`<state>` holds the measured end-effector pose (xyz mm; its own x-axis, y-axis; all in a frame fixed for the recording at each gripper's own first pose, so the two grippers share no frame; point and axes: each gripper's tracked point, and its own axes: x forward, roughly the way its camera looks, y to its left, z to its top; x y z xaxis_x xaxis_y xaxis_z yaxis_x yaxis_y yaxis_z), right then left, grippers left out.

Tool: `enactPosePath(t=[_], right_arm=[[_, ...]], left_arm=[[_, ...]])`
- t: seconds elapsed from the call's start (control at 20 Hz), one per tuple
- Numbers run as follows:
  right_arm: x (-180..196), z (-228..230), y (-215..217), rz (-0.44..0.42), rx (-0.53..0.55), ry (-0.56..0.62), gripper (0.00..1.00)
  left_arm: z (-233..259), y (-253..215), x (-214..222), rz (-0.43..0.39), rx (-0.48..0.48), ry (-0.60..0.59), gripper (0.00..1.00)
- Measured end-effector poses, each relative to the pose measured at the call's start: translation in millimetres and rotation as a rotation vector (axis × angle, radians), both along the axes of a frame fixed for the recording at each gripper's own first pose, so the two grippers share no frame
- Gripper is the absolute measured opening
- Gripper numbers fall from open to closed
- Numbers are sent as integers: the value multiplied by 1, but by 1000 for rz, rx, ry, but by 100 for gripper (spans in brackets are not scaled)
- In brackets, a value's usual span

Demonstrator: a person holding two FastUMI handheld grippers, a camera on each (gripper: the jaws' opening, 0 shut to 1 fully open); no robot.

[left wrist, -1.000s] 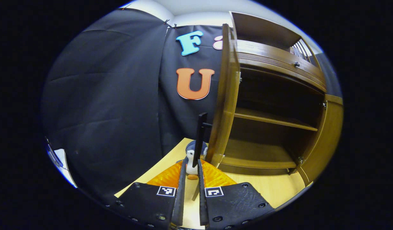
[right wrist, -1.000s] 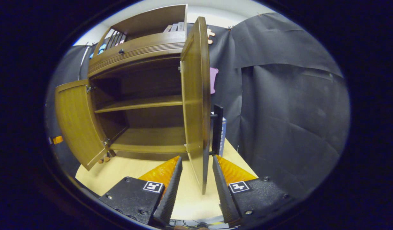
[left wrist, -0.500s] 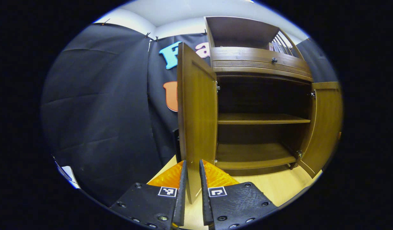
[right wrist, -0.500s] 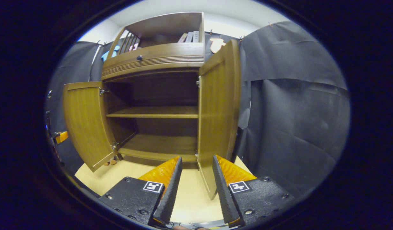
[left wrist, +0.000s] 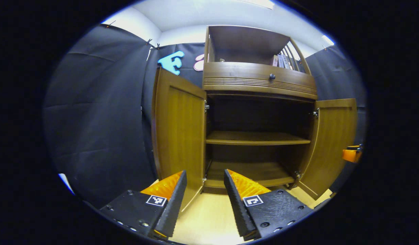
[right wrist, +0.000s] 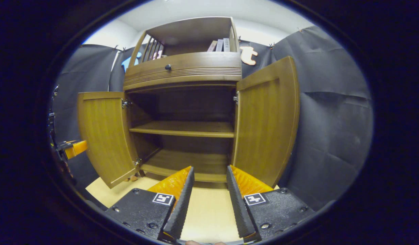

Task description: Open the right door of the double-door shoe cabinet with the right hand, and open the left door with the left hand.

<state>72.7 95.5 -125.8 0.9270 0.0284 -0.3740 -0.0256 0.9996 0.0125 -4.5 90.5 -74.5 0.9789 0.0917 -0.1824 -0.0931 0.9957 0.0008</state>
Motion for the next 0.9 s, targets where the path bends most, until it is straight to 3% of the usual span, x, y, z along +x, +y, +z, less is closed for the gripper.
enactPosePath(t=[0.05,0.1,0.15,0.25,0.3,0.35,0.4,0.55,0.6,0.85,0.9], right_arm=[[2,1,3,5,4,-5,64],[3,3,5,10,9,-8,64],[4,3,7,16,13,-7,61],[5,2,11,25,17,-5,64],[5,1,12,33,19,1,63],[5,0,13,39,17,4,63],[5,2,12,41,15,2,63],[10,7,8,35,20,-4,64],[10,9,7,37,21,-8,64],[11,14,-3,23,7,-21,63],[11,14,-6,18,10,-18,64]], left_arm=[[4,-6,0,-14,2,-6,69],[8,-12,1,-25,10,-12,74],[11,-19,0,-45,16,-12,67],[15,-27,1,-77,46,-17,92],[17,-29,1,-89,54,-17,81],[20,-31,0,-91,56,-19,83],[23,-34,-1,-89,51,-23,75],[24,-42,-2,-92,16,-22,80],[23,-44,-2,-90,9,-18,90],[25,-47,-5,-87,16,1,90],[25,-48,-5,-86,14,7,99]])
